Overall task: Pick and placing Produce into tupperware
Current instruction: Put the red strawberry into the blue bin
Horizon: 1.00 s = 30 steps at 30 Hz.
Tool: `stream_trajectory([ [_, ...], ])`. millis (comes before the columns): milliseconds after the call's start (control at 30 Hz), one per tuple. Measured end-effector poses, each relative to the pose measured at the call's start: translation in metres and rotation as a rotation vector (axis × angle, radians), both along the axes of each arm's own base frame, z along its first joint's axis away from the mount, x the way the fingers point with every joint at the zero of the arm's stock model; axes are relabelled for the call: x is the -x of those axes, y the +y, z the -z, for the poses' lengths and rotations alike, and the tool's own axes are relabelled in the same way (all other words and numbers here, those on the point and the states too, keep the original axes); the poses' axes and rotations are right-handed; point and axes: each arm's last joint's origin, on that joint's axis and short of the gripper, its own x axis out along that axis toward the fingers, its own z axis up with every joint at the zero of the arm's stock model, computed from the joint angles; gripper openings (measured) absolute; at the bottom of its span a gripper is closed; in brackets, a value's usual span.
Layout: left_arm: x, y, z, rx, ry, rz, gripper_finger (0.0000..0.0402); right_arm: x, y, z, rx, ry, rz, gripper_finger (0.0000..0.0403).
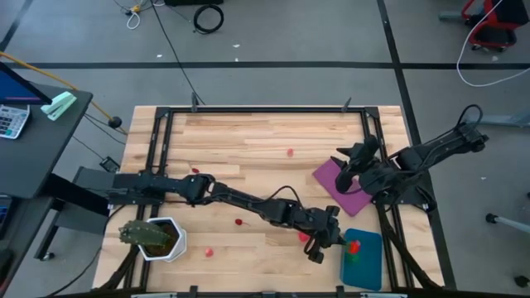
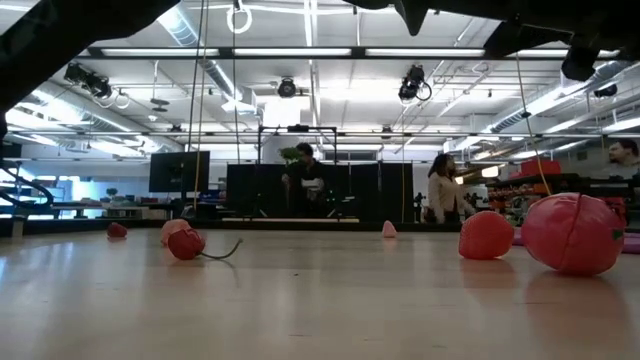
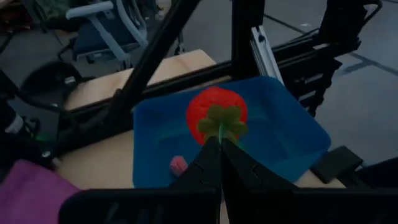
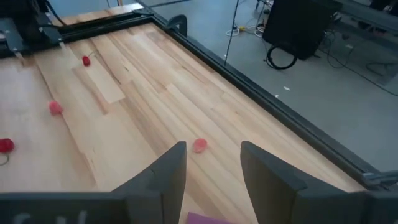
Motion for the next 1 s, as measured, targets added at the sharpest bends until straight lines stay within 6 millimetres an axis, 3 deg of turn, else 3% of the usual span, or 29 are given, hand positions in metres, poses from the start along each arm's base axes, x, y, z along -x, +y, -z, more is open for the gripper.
stream_trajectory([
  [133, -0.001, -0.004, 0.008, 0.025, 0.011, -0.002, 0.0001, -0.002, 0.001, 0.002, 0.004, 0.011, 0.001, 0.016],
  [333, -0.004, -0.016, 0.043, 0.025, 0.019, 0.014, 0.0001, -0.002, 0.001, 0.002, -0.029, -0.021, 0.025, 0.016],
  [1000, -0.003, -0.022, 0.038, 0.037, -0.01, 0.079, 0.002, -0.002, 0.001, 0.002, -0.029, -0.02, 0.024, 0.016],
])
